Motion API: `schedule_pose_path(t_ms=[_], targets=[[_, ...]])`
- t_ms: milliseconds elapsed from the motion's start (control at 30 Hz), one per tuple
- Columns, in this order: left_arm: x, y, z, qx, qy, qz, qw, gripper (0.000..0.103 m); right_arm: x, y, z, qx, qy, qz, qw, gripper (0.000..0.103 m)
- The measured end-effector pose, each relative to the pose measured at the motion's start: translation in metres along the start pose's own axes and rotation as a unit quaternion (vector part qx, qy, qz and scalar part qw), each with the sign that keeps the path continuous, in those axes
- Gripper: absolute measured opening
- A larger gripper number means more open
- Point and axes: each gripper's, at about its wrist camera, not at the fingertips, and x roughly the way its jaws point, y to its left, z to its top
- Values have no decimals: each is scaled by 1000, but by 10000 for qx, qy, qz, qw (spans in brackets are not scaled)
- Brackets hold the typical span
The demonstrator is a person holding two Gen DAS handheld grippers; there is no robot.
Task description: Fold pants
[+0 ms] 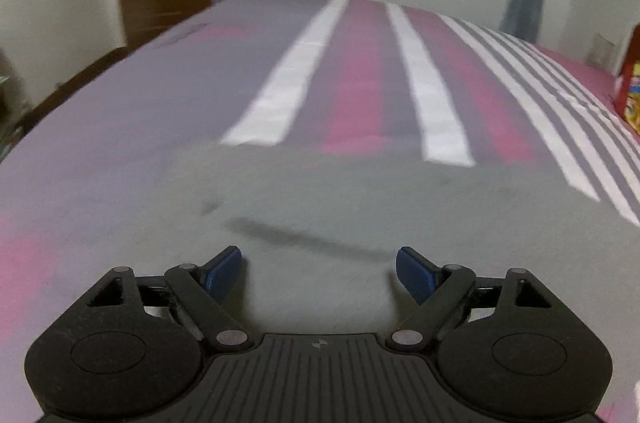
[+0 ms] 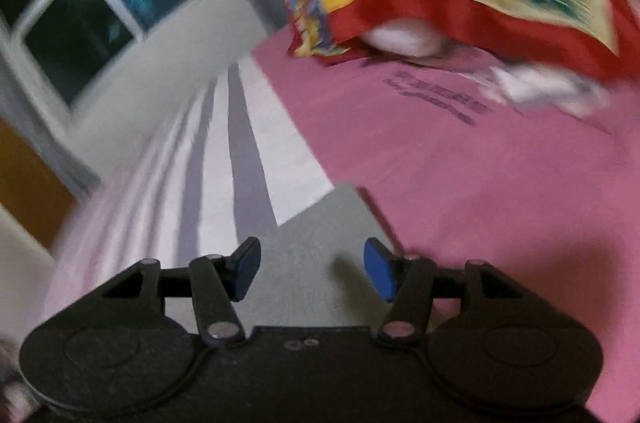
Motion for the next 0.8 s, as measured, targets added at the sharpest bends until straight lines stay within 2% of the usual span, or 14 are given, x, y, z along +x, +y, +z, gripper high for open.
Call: schedule_pose_path(t_ms=[167,267,333,433,500,533,567,633,667,700,767,800], targets=[[-18,30,-31,-403,26,-83,9992,84,-24,-35,-32,924,50,280,9953,57],[-21,24,-35,-359,-45,6,9993,84,-13,-51,-38,1348,220,550,9891,51],[-17,19,-34,-437,6,4,9990,84,3,-50,-40,1596,293,548,9852,48],[-14,16,-34,-430,71,109,9990,84,13,-53,-42,2064,130,554,9768,48],[-8,15,-33,-396,173,140,9990,84,15,-43,-41,1811,45,210,9832,15],[-6,14,-34,-369,197,157,9990,84,15,-33,-39,1446,39,-31,9895,13],[-5,13,-35,-346,187,165,9991,84,10,-18,-38,958,-128,-75,9953,13],[-5,13,-36,-336,151,139,9992,84,-9,3,-40,95,-607,276,9977,13],[-6,14,-36,-332,146,117,9993,84,-15,7,-43,-282,-763,317,9962,13],[-6,15,-36,-316,175,101,9993,84,-15,6,-47,-581,-759,125,9953,13],[-13,14,-32,-245,199,152,9994,84,9,-19,-55,-417,-160,-337,9984,13],[-21,13,-30,-202,86,180,9996,84,14,-28,-59,-273,-76,-267,9992,13]])
